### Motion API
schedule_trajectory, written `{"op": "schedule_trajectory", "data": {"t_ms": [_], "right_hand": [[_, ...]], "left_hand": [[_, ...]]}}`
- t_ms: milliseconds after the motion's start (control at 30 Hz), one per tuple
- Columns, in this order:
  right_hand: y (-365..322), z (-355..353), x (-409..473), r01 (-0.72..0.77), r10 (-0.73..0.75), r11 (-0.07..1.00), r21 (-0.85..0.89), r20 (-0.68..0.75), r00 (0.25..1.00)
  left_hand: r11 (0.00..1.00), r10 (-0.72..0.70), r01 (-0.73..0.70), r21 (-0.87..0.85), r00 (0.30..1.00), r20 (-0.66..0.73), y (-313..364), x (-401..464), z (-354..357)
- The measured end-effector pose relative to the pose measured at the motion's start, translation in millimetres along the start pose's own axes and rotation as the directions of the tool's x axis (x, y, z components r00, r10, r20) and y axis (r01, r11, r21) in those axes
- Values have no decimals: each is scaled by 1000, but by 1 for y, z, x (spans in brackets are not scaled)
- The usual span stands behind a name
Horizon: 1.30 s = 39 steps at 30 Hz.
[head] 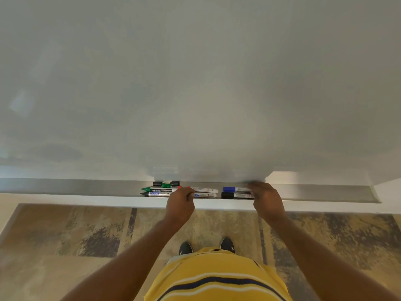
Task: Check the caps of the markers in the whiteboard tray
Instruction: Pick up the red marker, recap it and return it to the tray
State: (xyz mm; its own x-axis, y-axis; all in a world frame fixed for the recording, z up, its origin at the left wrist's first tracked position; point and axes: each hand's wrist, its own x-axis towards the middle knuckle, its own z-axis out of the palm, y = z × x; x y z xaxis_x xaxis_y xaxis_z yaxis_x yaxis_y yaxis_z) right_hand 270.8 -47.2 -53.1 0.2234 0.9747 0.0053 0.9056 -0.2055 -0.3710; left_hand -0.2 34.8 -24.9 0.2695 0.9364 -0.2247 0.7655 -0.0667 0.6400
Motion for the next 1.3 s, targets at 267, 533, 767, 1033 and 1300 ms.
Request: {"op": "schedule_trajectory", "data": {"t_ms": [267, 533, 767, 1033, 1300], "right_hand": [[-4, -3, -1, 0, 0, 999, -46, 4, 1000], [-76, 8, 17, 181, -185, 980, 81, 45, 982], [-131, 32, 40, 195, -203, 979, 63, 167, 965], [-138, 38, 39, 209, -186, 976, -64, 260, 948], [-138, 31, 32, 184, -166, 980, -69, 218, 962]], "left_hand": [[994, -28, 38, 101, 995, -93, -32, -1, -9], [987, -25, 38, 154, 996, -83, -51, 8, -30], [886, 224, -254, 387, 967, 121, -47, 21, -40], [742, 294, -407, 532, 912, 287, -46, 38, -47], [654, 289, -443, 614, 896, 338, -45, 46, -47]]}}
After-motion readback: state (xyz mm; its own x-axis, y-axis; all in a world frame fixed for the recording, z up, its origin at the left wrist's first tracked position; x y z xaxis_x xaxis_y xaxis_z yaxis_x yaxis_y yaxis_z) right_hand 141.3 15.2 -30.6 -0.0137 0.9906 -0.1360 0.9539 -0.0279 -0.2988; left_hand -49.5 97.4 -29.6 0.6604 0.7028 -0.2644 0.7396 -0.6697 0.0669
